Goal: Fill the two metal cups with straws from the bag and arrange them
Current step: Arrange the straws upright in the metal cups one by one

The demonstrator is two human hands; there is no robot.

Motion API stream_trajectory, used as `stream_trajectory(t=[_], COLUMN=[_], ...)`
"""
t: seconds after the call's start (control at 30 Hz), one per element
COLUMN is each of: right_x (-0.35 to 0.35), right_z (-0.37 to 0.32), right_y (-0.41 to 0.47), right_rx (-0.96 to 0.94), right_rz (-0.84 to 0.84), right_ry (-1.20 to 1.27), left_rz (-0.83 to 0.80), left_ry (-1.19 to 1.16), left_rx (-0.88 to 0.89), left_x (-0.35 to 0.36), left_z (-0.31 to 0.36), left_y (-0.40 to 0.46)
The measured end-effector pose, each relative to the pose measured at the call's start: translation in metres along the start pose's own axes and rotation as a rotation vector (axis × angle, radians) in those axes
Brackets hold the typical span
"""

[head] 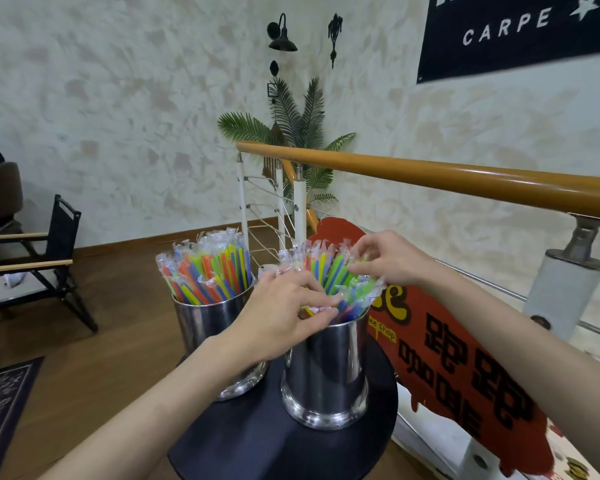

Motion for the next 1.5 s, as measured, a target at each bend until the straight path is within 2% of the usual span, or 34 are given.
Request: stream_trajectory(t=[0.23, 0.3, 0.37, 0.43, 0.6, 0.67, 0.77, 0.83, 1.07, 1.2, 1.37, 1.5], right_x=[0.001, -0.001, -0.003, -0.007, -0.015, -0.015, -0.010, -0.007, -0.005, -0.005, -0.009, -0.008], right_z=[0.008, 0.008, 0.006, 0.001, -0.009, -0.015, -0.023, -0.025, -0.020, -0.015, -0.015, -0.016], right_y=[0.000, -0.001, -0.002, -0.004, -0.007, -0.010, -0.013, -0.012, -0.008, -0.009, -0.012, -0.010], right_rx=[0.065, 0.075, 0.061, 0.028, -0.022, -0.048, -0.085, -0.083, -0.019, -0.029, -0.112, -0.146], right_rz=[-0.057, -0.056, -0.060, -0.071, -0.085, -0.120, -0.191, -0.235, -0.342, -0.359, -0.205, -0.100], right_ry=[0.113, 0.129, 0.160, 0.205, 0.277, 0.277, 0.308, 0.359, 0.633, 0.649, 0.452, 0.432], left_rz=[-0.217, -0.228, -0.169, -0.078, 0.295, 0.247, -0.032, -0.098, 0.048, 0.075, 0.076, 0.056], left_ry=[0.185, 0.240, 0.276, 0.217, -0.026, -0.100, -0.294, -0.317, -0.292, -0.302, -0.332, -0.446], left_rx=[0.087, 0.109, 0.130, 0.094, -0.114, -0.178, -0.255, -0.271, -0.283, -0.284, -0.258, -0.256], left_x=[0.002, 0.000, -0.007, -0.020, -0.056, -0.052, -0.022, -0.011, -0.012, -0.014, -0.009, -0.004], left_z=[0.010, 0.011, 0.013, 0.011, -0.011, -0.024, -0.036, -0.041, -0.064, -0.063, -0.063, -0.062], left_y=[0.002, 0.003, 0.005, 0.011, 0.028, 0.037, 0.050, 0.057, 0.061, 0.060, 0.060, 0.061])
Point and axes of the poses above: each hand's wrist, its own y-axis towards the middle knuckle, its own x-axis out of the palm, z = x × y, the point moved 9 cm from there along y, towards the middle knuckle, and after that the axes turned 14 degrees about x, right-handed, at the moved point
